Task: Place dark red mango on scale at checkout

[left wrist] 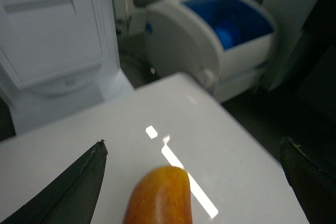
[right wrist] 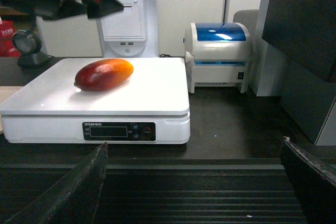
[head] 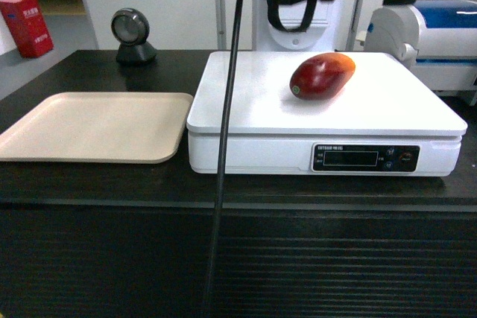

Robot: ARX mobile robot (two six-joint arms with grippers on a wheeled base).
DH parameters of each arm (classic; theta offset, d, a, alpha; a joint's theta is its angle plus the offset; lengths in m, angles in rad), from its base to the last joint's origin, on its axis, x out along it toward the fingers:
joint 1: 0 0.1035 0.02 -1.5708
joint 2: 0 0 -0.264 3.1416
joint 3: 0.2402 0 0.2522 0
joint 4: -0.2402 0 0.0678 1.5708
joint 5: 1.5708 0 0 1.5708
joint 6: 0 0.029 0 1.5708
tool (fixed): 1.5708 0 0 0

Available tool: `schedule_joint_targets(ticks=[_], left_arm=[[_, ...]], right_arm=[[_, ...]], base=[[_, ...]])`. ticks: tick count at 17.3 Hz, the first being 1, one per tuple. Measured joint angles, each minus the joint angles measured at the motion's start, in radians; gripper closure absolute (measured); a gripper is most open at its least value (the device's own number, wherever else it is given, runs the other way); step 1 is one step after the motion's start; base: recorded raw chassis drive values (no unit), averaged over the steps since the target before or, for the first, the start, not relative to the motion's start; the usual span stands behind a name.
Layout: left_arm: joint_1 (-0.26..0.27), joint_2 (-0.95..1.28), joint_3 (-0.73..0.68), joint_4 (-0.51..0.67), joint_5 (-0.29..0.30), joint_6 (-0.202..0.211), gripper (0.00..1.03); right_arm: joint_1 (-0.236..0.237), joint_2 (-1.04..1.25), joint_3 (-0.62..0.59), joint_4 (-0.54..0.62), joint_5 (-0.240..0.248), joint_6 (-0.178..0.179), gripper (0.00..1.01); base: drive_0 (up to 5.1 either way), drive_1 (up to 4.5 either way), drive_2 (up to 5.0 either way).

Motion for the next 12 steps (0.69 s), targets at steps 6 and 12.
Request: schedule_joint_targets(ticks=[6, 12], left_arm=[[0.238, -0.422, -0.465, 0.31, 0.202, -0.012, 0.05], [0.373, -0.52, -0.597, 0.31, 0.238, -0.048, 0.05]], right_arm=[[0.0, 0.0, 0.0, 0.0, 0.0, 0.0, 0.03], [0.0, 0.0, 0.0, 0.0, 0.0, 0.0, 0.03]], base=[[0.0, 0.0, 0.0], [0.0, 0.0, 0.0]])
